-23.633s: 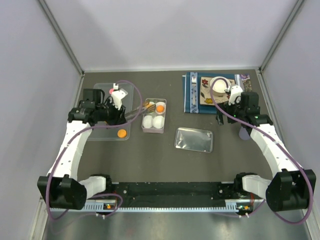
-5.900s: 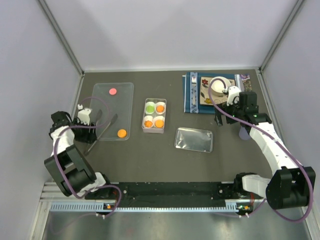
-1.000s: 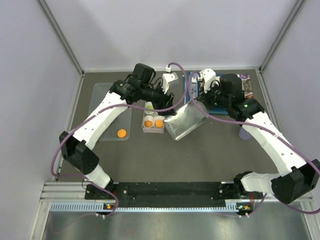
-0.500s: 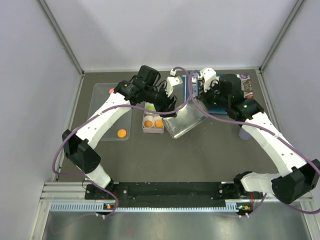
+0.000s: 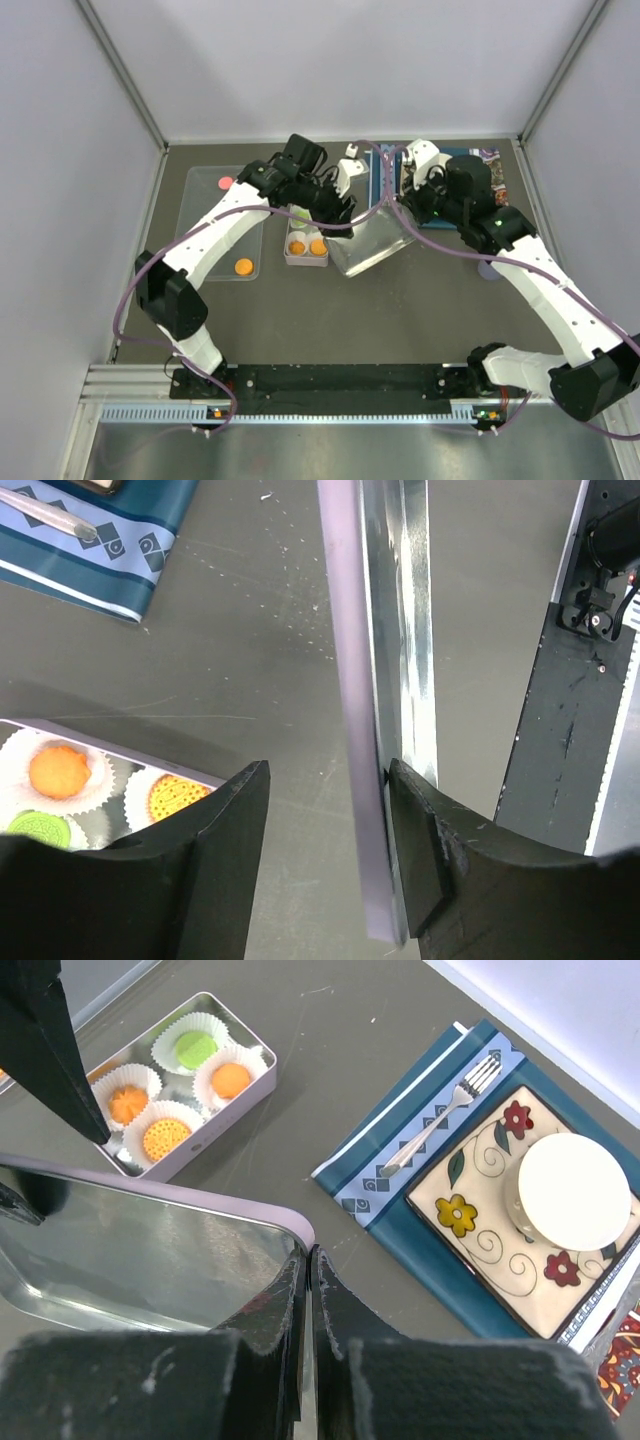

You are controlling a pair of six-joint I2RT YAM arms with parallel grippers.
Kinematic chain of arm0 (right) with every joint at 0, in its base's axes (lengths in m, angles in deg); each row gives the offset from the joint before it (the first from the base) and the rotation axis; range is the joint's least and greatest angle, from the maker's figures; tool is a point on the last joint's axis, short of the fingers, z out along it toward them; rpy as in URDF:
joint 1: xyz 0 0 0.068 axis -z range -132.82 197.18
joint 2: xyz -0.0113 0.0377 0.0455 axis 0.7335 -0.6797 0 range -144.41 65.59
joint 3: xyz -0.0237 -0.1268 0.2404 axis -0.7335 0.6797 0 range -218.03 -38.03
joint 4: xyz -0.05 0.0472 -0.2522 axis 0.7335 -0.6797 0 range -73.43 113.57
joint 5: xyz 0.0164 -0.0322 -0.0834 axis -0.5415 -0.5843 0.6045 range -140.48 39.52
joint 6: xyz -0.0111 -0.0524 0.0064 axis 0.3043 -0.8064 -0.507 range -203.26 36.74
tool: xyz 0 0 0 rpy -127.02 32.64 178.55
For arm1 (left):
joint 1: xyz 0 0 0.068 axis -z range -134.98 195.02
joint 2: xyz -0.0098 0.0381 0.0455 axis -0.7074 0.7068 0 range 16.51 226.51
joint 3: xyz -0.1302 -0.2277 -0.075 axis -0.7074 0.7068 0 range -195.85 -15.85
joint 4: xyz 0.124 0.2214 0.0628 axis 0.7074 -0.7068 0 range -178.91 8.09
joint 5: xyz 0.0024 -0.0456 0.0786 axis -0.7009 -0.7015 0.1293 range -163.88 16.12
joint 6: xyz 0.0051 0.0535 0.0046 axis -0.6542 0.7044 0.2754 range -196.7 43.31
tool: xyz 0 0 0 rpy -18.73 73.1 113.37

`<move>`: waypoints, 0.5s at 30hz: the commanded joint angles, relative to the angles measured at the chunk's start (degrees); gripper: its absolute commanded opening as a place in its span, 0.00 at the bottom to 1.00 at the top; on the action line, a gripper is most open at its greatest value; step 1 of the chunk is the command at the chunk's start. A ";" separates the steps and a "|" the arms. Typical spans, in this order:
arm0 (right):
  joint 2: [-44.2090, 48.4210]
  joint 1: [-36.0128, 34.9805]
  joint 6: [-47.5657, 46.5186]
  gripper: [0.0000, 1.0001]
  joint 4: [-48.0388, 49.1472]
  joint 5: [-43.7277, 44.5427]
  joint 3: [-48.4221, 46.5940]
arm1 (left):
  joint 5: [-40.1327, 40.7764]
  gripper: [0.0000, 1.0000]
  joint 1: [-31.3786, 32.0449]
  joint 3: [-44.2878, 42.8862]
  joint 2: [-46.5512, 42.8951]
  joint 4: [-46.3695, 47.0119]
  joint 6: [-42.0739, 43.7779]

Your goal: Pack the cookies

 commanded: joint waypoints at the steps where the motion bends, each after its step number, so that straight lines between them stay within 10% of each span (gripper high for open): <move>1: 1.83 -0.90 1.77 0.00 3.64 -0.82 -0.22 | -1.14 0.55 0.72 -1.76 -0.29 -0.90 1.76; 10: 1.57 -1.69 1.95 0.00 5.13 0.41 -0.31 | -2.90 0.28 1.69 -1.40 -0.02 -1.25 1.85; 15: 1.57 -1.69 1.51 0.22 5.13 -0.12 0.04 | -2.03 0.00 1.69 -0.70 -0.46 -0.12 0.71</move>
